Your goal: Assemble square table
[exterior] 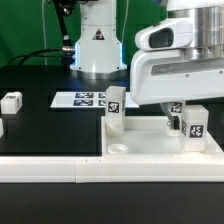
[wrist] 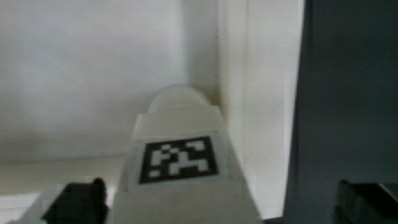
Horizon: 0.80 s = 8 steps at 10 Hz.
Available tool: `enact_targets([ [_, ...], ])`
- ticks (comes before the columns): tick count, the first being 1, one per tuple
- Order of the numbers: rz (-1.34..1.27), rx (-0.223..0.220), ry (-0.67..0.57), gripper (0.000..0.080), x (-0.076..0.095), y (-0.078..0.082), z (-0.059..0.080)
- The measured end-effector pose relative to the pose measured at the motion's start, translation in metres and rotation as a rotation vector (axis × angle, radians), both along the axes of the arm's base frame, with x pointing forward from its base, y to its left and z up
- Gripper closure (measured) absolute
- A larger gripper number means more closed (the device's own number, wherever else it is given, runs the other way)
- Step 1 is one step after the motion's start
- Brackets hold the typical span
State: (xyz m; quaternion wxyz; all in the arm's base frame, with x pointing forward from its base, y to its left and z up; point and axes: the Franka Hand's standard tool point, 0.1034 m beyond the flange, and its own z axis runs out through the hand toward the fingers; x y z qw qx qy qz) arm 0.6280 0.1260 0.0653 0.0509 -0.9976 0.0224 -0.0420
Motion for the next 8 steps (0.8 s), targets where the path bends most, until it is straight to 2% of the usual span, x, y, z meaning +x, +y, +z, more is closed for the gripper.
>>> enact_targets([
  [2, -0.007, 0.0, 0.001, 0.0413, -0.0001, -0.0003, -0.0003],
  [3, -0.025, 0.0, 0.002, 0.0413, 0.0002, -0.002, -0.0003],
  [4, -0.113, 0.002, 0.011, 0.0503, 0.0004, -0.0071, -0.0011],
  [7, -0.289, 0.017, 0.028, 0.0509, 0.0006, -0.0078, -0.0011],
  [8, -0.431, 0.033, 0.04, 0.0509, 0.001, -0.0086, -0.0012],
])
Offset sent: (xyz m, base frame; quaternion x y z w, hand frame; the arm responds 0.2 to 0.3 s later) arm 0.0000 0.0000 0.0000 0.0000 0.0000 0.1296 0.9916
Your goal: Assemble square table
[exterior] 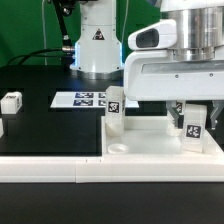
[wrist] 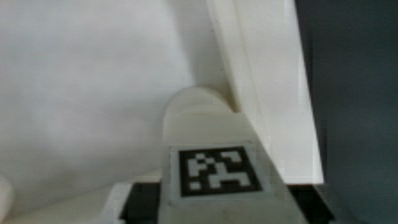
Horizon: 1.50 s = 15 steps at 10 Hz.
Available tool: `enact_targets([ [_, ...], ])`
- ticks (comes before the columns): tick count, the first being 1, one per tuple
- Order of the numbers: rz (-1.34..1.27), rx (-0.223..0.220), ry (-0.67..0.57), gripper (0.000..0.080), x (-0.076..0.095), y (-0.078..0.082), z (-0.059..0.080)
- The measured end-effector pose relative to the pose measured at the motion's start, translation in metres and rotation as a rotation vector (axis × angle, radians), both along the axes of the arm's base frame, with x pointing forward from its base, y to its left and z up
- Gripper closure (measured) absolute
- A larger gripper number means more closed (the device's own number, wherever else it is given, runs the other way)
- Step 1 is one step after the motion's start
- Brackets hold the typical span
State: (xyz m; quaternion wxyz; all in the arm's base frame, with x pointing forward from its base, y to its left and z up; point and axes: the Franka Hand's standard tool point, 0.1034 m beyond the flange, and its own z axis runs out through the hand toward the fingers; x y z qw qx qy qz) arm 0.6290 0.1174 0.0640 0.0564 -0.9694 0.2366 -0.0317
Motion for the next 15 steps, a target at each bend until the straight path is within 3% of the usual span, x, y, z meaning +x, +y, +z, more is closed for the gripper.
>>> enact_targets([
  [2, -0.342, 0.022, 0.03, 0.0509, 0.0003, -0.0006, -0.001],
  [5, -0.838, 0.163, 0.136, 0.0509, -0.0003, -0.0027, -0.0023],
  [7, -0.957, 0.18, 0.159, 0.0509, -0.0006, -0.0042, -0.0026],
  [9, -0.961, 0.177, 0.162, 0.0509, -0.0026, -0.0013, -0.0037],
  [11, -0.896, 0.167, 0.153, 0.0224, -0.0029, -0.0007, -0.0038],
  [12, -0.6, 0.125, 0.112, 0.0165, -0.0028, -0.0008, -0.0029],
  [13, -0.413, 0.116, 0.089, 0.0165, -0.0014, -0.0015, -0.0015],
  [15, -0.338, 0.107, 0.078, 0.0154, -0.0016, -0.0024, -0.0023],
])
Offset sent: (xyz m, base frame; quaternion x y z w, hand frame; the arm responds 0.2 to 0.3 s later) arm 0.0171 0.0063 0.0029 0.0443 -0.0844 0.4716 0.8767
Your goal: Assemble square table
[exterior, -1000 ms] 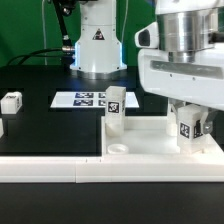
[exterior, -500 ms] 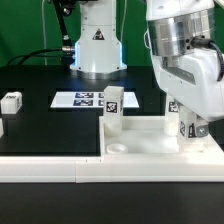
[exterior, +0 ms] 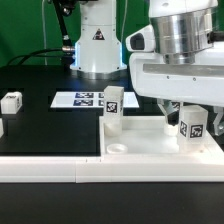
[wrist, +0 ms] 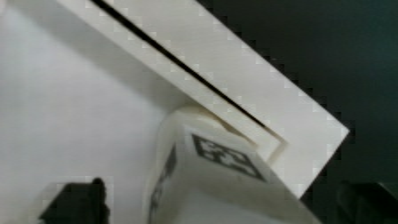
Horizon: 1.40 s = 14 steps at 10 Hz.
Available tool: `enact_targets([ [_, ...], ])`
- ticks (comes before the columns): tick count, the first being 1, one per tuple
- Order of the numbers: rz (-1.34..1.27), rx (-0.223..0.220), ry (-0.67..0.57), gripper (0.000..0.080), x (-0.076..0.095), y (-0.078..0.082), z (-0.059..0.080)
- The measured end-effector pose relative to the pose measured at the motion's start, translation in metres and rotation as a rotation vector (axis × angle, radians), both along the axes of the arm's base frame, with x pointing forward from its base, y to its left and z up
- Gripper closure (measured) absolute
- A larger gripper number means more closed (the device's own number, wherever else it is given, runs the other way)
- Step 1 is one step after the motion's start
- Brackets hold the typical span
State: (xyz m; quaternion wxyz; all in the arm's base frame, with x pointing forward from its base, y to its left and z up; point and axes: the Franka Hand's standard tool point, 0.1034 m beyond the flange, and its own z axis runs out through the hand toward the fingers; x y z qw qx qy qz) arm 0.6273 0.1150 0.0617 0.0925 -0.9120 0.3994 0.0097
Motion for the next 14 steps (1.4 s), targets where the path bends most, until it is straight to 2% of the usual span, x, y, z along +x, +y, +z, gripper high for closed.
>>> enact_targets([
  [2, 0.165, -0.016, -0.028, 0.0151, 0.0, 0.0, 0.0],
  [4, 0.615, -0.127, -0.082, 0.0151, 0.001, 0.009, 0.009],
  [5, 0.762, -0.136, -0.105, 0.0151, 0.001, 0.01, 0.008],
  [6, 0.77, -0.131, -0.128, 0.0151, 0.002, 0.003, 0.006],
  [7, 0.699, -0.126, -0.118, 0.0265, 0.002, 0.005, 0.006],
  [8, 0.712, -0.127, -0.12, 0.0414, 0.002, 0.006, 0.006],
  [9, 0.647, -0.122, -0.112, 0.0414, 0.002, 0.005, 0.006],
  [10, 0.529, -0.116, -0.095, 0.0505, 0.002, 0.004, 0.005],
  [13, 0.314, -0.104, -0.066, 0.0505, 0.002, 0.002, 0.005],
  [14, 0.151, -0.1, -0.037, 0.0505, 0.001, 0.003, 0.005],
])
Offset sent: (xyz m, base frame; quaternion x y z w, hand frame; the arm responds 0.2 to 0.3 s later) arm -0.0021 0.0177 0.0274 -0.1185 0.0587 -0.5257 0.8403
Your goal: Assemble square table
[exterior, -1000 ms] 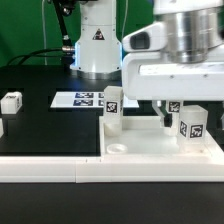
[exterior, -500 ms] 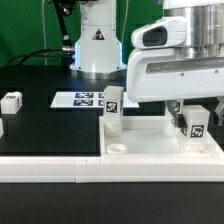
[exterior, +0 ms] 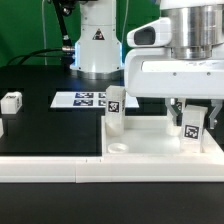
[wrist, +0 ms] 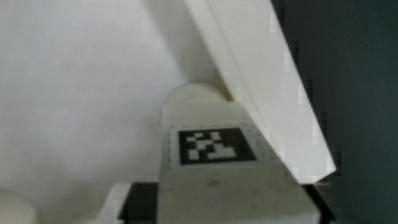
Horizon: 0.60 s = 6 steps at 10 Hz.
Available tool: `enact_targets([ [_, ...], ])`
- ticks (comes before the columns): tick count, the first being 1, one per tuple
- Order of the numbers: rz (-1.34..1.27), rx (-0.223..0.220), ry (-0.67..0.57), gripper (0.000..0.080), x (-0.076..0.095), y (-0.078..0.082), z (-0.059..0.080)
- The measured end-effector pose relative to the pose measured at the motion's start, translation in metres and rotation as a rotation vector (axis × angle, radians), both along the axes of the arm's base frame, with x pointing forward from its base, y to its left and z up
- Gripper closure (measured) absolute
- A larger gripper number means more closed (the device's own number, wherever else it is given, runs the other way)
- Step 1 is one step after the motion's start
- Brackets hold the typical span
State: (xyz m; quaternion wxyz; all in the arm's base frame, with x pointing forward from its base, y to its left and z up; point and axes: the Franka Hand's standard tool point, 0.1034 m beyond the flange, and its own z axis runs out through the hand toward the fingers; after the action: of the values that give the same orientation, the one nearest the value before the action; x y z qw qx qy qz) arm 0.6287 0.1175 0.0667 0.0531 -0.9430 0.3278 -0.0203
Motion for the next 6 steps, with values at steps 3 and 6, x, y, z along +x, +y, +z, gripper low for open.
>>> enact_targets([
  [3, -0.58, 0.082, 0.161, 0.0506, 0.004, -0.0007, -0.0004],
  [6, -0.823, 0.135, 0.2, 0.0506, 0.001, -0.0001, -0.002],
])
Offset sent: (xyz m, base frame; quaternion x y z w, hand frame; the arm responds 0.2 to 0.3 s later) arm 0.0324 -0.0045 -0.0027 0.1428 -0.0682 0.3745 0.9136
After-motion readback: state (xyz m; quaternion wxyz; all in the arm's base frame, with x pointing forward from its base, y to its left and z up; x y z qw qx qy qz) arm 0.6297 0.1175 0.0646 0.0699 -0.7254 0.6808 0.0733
